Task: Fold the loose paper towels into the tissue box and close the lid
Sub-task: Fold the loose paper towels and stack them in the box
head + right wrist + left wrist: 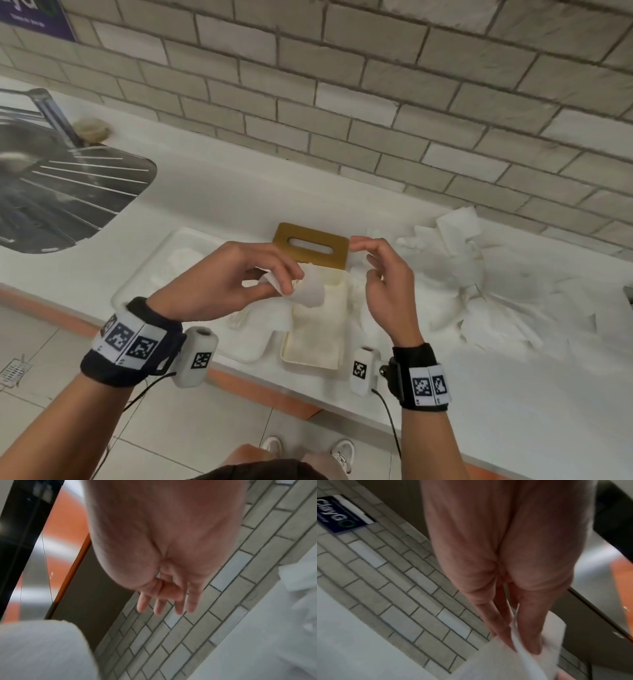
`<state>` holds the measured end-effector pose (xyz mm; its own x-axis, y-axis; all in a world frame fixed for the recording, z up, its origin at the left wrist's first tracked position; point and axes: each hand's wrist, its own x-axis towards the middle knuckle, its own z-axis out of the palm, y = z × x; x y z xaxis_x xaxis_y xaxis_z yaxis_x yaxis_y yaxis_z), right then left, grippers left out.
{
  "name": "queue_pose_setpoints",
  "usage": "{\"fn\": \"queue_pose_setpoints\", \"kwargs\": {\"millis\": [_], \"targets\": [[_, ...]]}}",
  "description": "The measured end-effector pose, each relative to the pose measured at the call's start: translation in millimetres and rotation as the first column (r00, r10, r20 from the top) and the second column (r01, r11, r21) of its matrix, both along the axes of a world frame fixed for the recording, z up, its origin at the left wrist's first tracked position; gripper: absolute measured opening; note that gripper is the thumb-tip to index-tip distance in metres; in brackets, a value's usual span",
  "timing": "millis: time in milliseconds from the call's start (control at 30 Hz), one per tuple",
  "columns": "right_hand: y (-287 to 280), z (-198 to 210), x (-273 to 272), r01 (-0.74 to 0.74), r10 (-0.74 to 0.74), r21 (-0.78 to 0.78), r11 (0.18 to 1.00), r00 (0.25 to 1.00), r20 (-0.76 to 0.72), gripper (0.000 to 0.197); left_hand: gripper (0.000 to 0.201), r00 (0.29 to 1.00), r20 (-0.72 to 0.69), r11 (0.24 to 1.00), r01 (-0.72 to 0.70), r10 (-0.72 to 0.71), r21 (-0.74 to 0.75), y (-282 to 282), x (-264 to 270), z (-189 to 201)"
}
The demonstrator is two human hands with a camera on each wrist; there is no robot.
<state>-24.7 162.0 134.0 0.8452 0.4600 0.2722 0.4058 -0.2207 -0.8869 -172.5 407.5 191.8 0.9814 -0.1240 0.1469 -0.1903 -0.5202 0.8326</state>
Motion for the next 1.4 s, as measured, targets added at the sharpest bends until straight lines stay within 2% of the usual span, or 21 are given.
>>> {"fn": "queue_pose_setpoints", "kwargs": {"millis": [67, 133, 167, 267, 333, 400, 467, 633, 700, 800, 900, 1000, 1100, 1167, 1233, 1300, 1367, 1400], "targets": [[-6, 14, -3, 0.014, -0.012, 0.148, 0.989, 1.0, -0.019, 0.051, 0.023, 0.997, 0.018, 0.99, 0.073, -0.076, 0.122, 0, 7, 6], [-5, 27, -8, -0.072, 0.075, 0.185, 0.98, 0.997, -0.007, 0.037, 0.03, 0.99, 0.014, 0.966, 0.135, -0.141, 0.221, -3, 16, 10], [-3, 31, -10, -0.147, 0.149, 0.159, 0.976, 0.989, -0.002, 0.038, 0.034, 0.985, 0.004, 0.953, 0.168, -0.175, 0.252, -6, 21, 11], [4, 27, -13, -0.383, 0.381, -0.041, 0.923, 0.923, -0.042, 0.072, 0.043, 0.967, -0.026, 0.929, 0.25, -0.253, 0.273, -16, 34, 16], [7, 17, -14, -0.434, 0.425, -0.136, 0.89, 0.9, -0.094, 0.077, 0.046, 0.958, -0.03, 0.918, 0.281, -0.284, 0.282, -20, 41, 20], [5, 7, -17, -0.393, 0.378, -0.137, 0.909, 0.917, -0.124, 0.064, 0.05, 0.96, -0.023, 0.91, 0.273, -0.28, 0.313, -20, 47, 26], [-1, -4, -22, -0.328, 0.313, -0.075, 0.942, 0.936, -0.161, 0.052, 0.051, 0.968, -0.028, 0.907, 0.244, -0.25, 0.343, -14, 54, 30], [-12, -31, -40, -0.139, 0.158, 0.086, 0.987, 0.945, -0.287, 0.054, 0.04, 0.991, -0.037, 0.914, 0.132, -0.128, 0.383, 3, 83, 15], [-10, -42, -44, -0.015, 0.039, 0.09, 0.996, 0.96, -0.276, 0.045, 0.04, 0.995, -0.064, 0.917, 0.099, -0.08, 0.387, 6, 99, -1], [-2, -68, -43, 0.123, -0.127, -0.043, 0.991, 0.986, -0.104, 0.024, 0.032, 0.999, -0.01, 0.933, -0.034, 0.04, 0.358, 2, 119, -27], [17, -94, -41, 0.206, -0.218, -0.265, 0.942, 0.976, -0.016, 0.027, 0.027, 0.972, 0.098, 0.937, -0.232, 0.214, 0.261, -8, 126, -59], [34, -108, -48, 0.079, -0.148, -0.547, 0.833, 0.985, -0.083, 0.04, 0.018, 0.95, 0.108, 0.926, -0.311, 0.294, 0.212, -21, 118, -96], [43, -113, -57, -0.028, -0.068, -0.736, 0.676, 0.993, -0.1, 0.039, 0.016, 0.93, -0.026, 0.89, -0.344, 0.368, 0.301, -28, 103, -141], [44, -112, -57, -0.044, -0.016, -0.796, 0.604, 0.998, -0.067, 0.037, 0.023, 0.884, -0.203, 0.853, -0.312, 0.422, 0.418, -32, 92, -163], [40, -106, -55, -0.067, 0.028, -0.807, 0.587, 0.998, -0.062, 0.039, 0.035, 0.838, -0.334, 0.846, -0.248, 0.432, 0.472, -37, 82, -176], [30, -92, -48, -0.053, 0.004, -0.76, 0.647, 0.998, -0.066, 0.039, 0.043, 0.837, -0.361, 0.858, -0.224, 0.412, 0.462, -40, 75, -181], [16, -79, -29, 0.092, -0.092, -0.708, 0.7, 0.995, 0.039, 0.041, 0.044, 0.851, -0.339, 0.871, -0.241, 0.402, 0.429, -41, 71, -182], [8, -75, -16, 0.151, -0.115, -0.706, 0.692, 0.988, 0.099, 0.045, 0.043, 0.857, -0.318, 0.871, -0.259, 0.406, 0.417, -41, 70, -182]]}}
